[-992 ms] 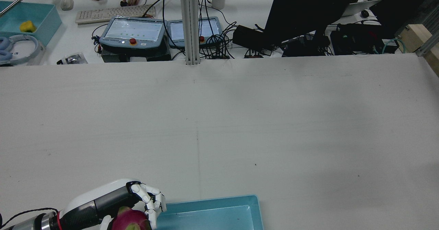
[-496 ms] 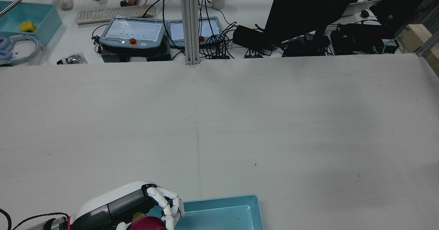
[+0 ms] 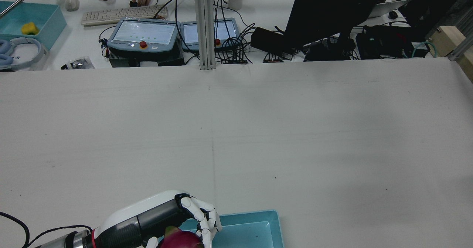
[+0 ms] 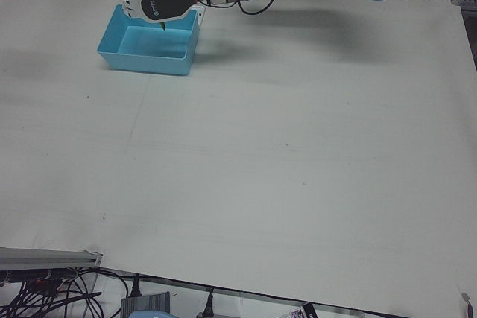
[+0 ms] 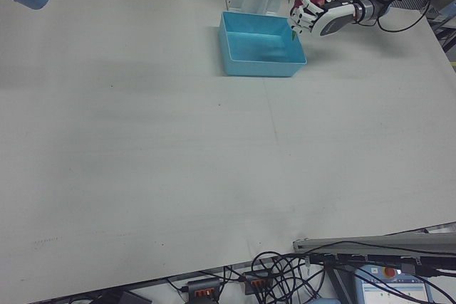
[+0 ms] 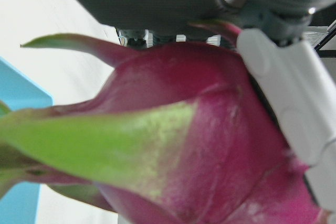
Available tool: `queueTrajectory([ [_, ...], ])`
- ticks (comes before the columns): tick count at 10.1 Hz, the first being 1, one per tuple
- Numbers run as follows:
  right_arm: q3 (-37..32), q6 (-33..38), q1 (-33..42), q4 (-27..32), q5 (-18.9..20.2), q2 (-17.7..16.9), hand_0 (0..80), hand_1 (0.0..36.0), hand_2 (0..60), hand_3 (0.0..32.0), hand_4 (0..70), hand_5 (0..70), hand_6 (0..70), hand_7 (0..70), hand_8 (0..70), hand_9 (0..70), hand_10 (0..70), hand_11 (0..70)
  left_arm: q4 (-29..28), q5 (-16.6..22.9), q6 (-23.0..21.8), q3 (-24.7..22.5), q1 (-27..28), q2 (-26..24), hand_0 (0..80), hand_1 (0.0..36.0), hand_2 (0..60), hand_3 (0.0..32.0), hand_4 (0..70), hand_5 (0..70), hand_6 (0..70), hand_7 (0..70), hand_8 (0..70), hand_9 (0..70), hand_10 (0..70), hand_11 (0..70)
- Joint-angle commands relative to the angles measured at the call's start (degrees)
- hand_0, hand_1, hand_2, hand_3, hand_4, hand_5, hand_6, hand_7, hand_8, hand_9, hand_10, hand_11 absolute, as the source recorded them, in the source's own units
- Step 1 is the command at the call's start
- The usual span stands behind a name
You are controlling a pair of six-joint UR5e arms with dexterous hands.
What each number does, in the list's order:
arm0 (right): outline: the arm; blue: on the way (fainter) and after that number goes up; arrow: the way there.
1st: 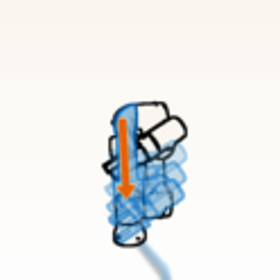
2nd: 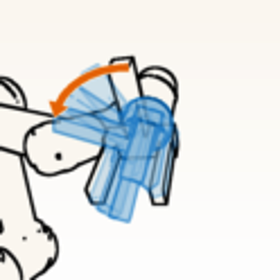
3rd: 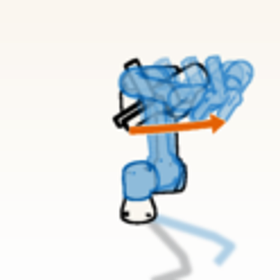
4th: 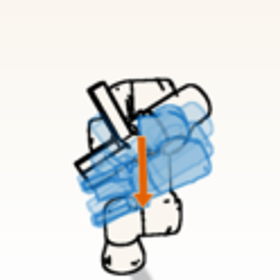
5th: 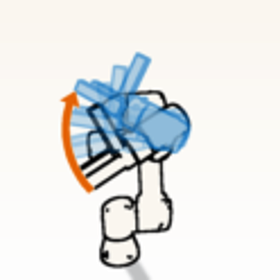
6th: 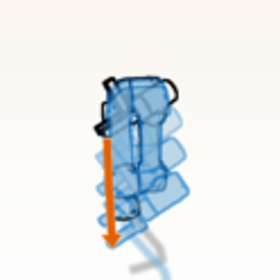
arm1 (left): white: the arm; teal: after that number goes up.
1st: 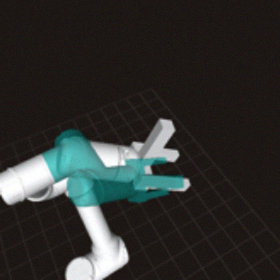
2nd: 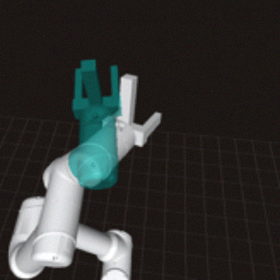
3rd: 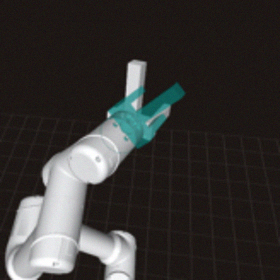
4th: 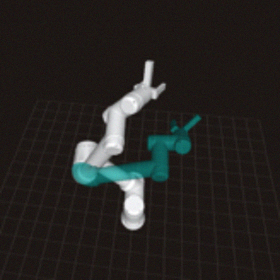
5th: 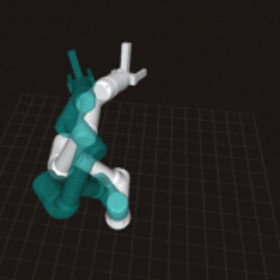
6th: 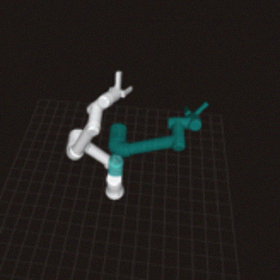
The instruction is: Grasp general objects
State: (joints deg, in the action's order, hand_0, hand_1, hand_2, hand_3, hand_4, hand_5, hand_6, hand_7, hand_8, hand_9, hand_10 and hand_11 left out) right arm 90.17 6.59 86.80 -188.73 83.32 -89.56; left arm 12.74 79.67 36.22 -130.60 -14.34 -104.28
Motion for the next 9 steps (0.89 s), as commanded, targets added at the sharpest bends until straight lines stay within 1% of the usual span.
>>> queueTrajectory([
  [1,0.0,0.0,-0.05,0.03,0.0,0.0,0.0,0.0,0.0,0.0,0.0,0.0,0.0,0.0,0.0,0.0,0.0,0.0,2.72,-0.48,0.43,0.26,3.6,-3.47,73.4,0.0,0.0,0.0,70.0,70.0,46.8,70.0,45.0,46.6,30.6,42.5],
  [2,0.0,0.0,-0.05,0.03,0.0,0.0,0.0,0.0,0.0,0.0,0.0,0.0,0.0,0.0,0.0,0.0,0.0,0.0,3.51,-0.48,0.43,0.52,3.7,-4.7,69.0,0.0,0.0,0.0,70.0,70.0,46.2,70.0,44.4,45.8,30.1,41.8],
  [3,0.0,0.0,0.03,0.03,0.0,0.0,0.0,0.0,0.0,0.0,0.0,0.0,0.0,0.0,0.0,0.0,0.0,0.0,3.52,-0.48,0.43,0.61,3.79,-4.79,59.7,0.0,0.0,0.0,70.0,70.0,44.6,69.4,41.5,41.9,28.2,38.8],
  [4,0.0,0.0,0.03,0.03,0.0,0.0,0.0,0.0,0.0,0.0,0.0,0.0,0.0,0.0,0.0,0.0,0.0,0.0,3.52,-0.57,0.52,0.87,4.05,-4.88,55.1,0.0,0.0,0.0,70.0,70.0,43.5,67.6,39.1,38.5,25.5,34.6],
  [5,0.0,0.0,0.03,0.03,0.08,0.0,0.0,0.0,0.0,0.0,0.0,0.0,0.0,0.0,0.0,0.0,0.0,0.0,3.52,-0.57,0.52,0.96,4.06,-5.14,53.5,0.0,0.0,0.0,70.0,67.3,42.1,67.7,38.0,37.5,24.3,32.9],
  [7,0.0,0.0,0.03,0.03,0.0,0.0,0.0,0.0,0.0,0.0,0.0,0.0,0.0,0.0,0.0,0.0,0.0,0.0,3.52,-0.57,0.52,2.18,4.14,-6.98,52.3,0.0,0.0,0.0,70.0,65.5,41.4,66.8,36.7,35.5,23.6,31.8],
  [9,0.0,0.0,0.03,0.03,0.0,0.0,0.0,0.0,0.0,0.0,0.0,0.0,0.0,0.0,0.0,0.0,0.0,0.0,3.52,-0.4,0.35,3.6,4.14,-8.31,50.2,0.0,0.0,0.0,70.0,58.8,37.5,63.8,32.6,30.4,21.2,28.5],
])
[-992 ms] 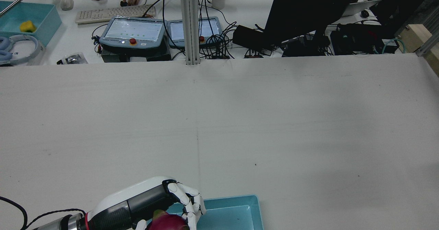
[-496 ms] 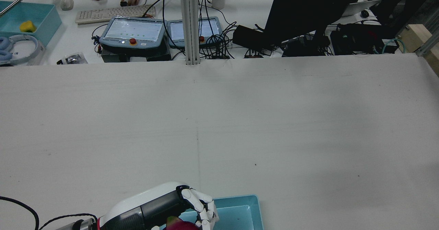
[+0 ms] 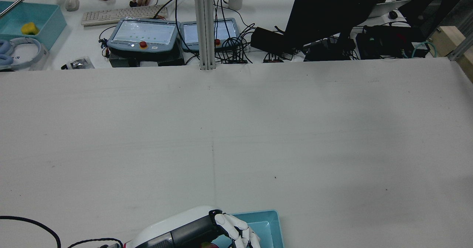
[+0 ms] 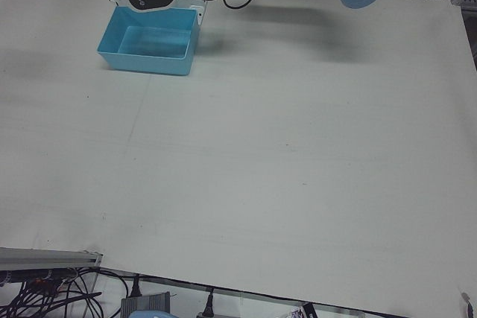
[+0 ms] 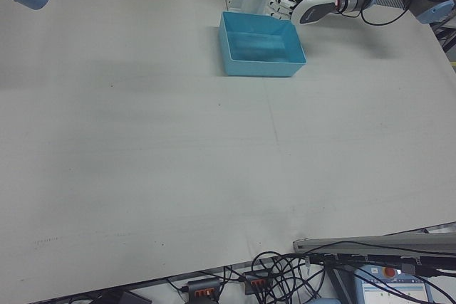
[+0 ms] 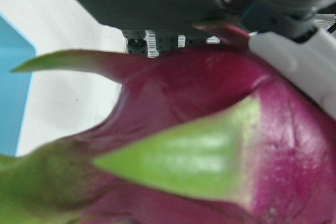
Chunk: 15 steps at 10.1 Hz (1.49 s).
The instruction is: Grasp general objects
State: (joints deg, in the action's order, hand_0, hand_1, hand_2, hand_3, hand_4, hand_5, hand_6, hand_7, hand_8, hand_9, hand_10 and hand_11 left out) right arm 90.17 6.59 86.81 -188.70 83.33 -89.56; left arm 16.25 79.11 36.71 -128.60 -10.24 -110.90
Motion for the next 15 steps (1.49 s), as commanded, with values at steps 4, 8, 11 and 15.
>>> queueTrajectory([
  [4,0.0,0.0,0.02,0.0,-0.01,0.0,0.0,0.0,0.0,0.0,0.0,0.0,0.0,0.0,0.0,0.0,0.0,0.0,-0.26,0.61,-0.5,2.12,0.05,-2.74,48.7,0.0,0.0,0.0,69.6,28.6,16.6,40.7,11.0,6.7,11.0,15.1],
  [8,0.0,0.0,0.02,0.0,-0.01,0.0,0.0,0.0,0.0,0.0,0.0,0.0,0.0,0.0,0.0,0.0,0.0,0.0,-0.17,0.7,-0.5,2.12,-0.04,-3.18,52.7,4.7,0.0,0.0,18.6,12.3,6.8,25.9,0.3,3.7,7.7,12.0],
  [11,0.0,0.0,0.02,0.0,-0.01,0.0,0.0,0.0,0.0,0.0,0.0,0.0,0.0,0.0,0.0,0.0,0.0,0.0,-0.17,0.7,-0.5,2.21,-0.04,-3.27,53.2,6.5,0.0,0.0,0.0,7.1,0.9,24.1,0.0,3.4,5.7,9.6],
  [15,0.0,0.0,0.02,0.0,-0.01,0.0,0.0,0.0,0.0,0.0,0.0,0.0,0.0,0.0,0.0,0.0,0.0,0.0,-0.17,0.7,-0.67,2.74,-0.13,-3.18,51.8,4.9,0.0,0.0,0.7,6.8,0.6,23.0,0.0,3.2,6.5,10.5],
])
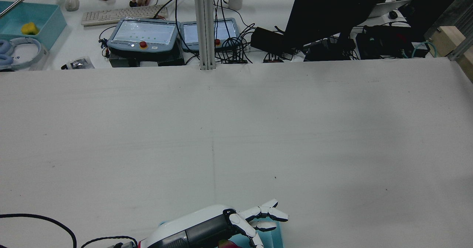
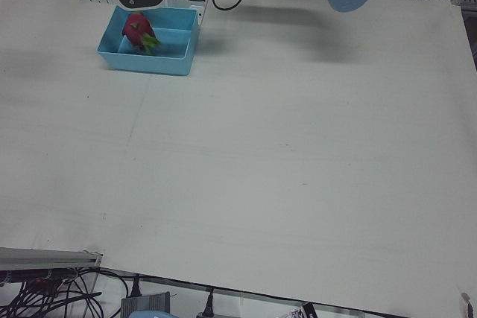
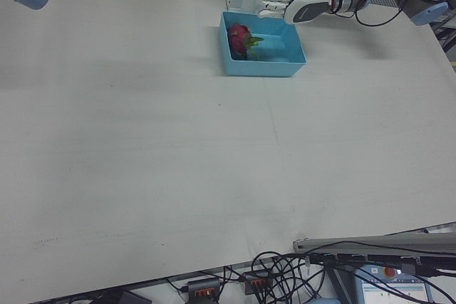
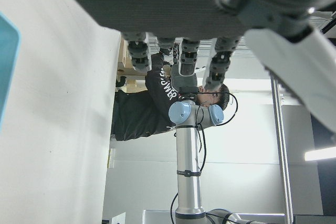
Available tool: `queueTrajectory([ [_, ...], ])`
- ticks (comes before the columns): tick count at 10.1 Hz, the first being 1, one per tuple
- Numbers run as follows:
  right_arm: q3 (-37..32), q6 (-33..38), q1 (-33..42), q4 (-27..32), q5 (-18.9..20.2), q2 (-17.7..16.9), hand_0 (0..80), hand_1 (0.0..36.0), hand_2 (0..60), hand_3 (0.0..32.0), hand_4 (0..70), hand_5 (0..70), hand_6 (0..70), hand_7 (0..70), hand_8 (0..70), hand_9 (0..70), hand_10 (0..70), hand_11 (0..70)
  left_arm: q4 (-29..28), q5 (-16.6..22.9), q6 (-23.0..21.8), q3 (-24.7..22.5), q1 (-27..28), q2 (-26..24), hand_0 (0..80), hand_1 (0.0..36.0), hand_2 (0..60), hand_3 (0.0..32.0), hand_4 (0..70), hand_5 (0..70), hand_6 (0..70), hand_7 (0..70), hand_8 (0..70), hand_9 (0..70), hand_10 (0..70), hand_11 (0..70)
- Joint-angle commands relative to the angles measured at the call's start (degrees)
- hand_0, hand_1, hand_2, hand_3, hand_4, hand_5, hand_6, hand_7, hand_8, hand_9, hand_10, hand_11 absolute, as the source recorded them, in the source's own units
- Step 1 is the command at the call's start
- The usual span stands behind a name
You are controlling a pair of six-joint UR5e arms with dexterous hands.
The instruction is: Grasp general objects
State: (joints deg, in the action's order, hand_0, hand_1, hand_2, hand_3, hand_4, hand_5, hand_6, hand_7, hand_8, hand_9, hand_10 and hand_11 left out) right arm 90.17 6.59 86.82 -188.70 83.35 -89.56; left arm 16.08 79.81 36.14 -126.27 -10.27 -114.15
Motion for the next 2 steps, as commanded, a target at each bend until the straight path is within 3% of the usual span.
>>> queueTrajectory([
  [1,0.0,0.0,0.02,0.0,-0.03,0.0,0.0,0.0,0.0,0.0,0.0,0.0,0.0,0.0,0.0,0.0,0.0,0.0,0.0,0.87,-0.19,0.58,-0.36,-0.02,51.5,4.6,0.0,0.0,1.8,6.5,1.2,23.2,0.0,3.2,6.8,11.0],
  [2,0.0,0.0,0.02,0.0,-0.03,0.0,0.0,0.0,0.0,0.0,0.0,0.0,0.0,0.0,0.0,0.0,0.0,0.0,-0.09,1.4,-0.37,0.58,-0.71,-0.2,50.8,3.8,0.0,0.0,4.0,6.3,1.9,23.5,0.0,3.3,7.1,11.3],
])
